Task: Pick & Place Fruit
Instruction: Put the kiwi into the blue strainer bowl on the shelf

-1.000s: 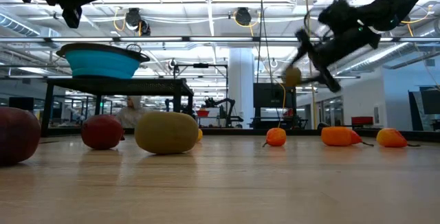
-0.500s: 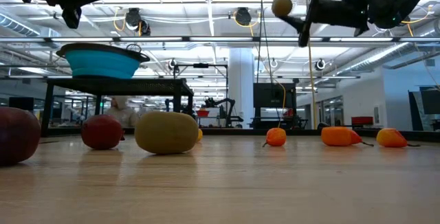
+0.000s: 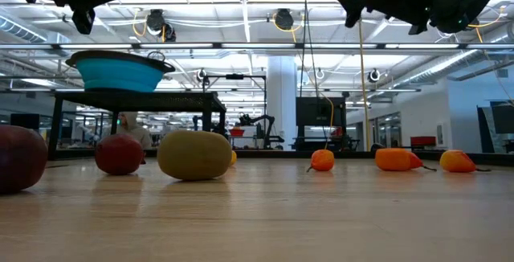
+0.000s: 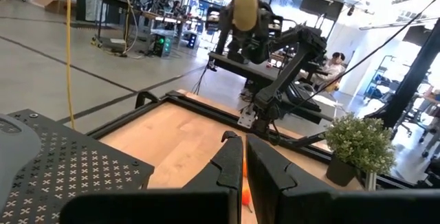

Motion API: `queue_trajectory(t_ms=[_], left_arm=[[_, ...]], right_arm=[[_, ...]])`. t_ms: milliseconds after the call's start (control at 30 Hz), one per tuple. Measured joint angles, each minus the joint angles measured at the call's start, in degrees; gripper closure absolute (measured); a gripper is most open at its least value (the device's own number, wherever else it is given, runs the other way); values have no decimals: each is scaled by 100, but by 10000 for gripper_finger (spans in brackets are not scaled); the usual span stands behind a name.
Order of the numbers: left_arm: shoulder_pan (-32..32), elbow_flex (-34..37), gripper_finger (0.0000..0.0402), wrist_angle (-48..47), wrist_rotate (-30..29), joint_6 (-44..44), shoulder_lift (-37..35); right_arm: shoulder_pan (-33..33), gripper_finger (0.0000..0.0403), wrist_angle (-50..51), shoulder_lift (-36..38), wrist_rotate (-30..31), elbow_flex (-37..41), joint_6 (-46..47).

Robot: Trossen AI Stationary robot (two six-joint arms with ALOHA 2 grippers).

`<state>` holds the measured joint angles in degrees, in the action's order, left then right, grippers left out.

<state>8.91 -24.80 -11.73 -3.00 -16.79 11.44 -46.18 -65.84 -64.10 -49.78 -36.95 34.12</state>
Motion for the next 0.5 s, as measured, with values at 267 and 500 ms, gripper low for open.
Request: queue_trajectory(t_ms=[267,500], left_arm=[[0,0,385,0,-1,-26,0],[0,0,385,0,1,-90,0]], right_arm=[[498,194,-345,0,2,0,-1872],[893,193,-631,0,8,0,-2864]])
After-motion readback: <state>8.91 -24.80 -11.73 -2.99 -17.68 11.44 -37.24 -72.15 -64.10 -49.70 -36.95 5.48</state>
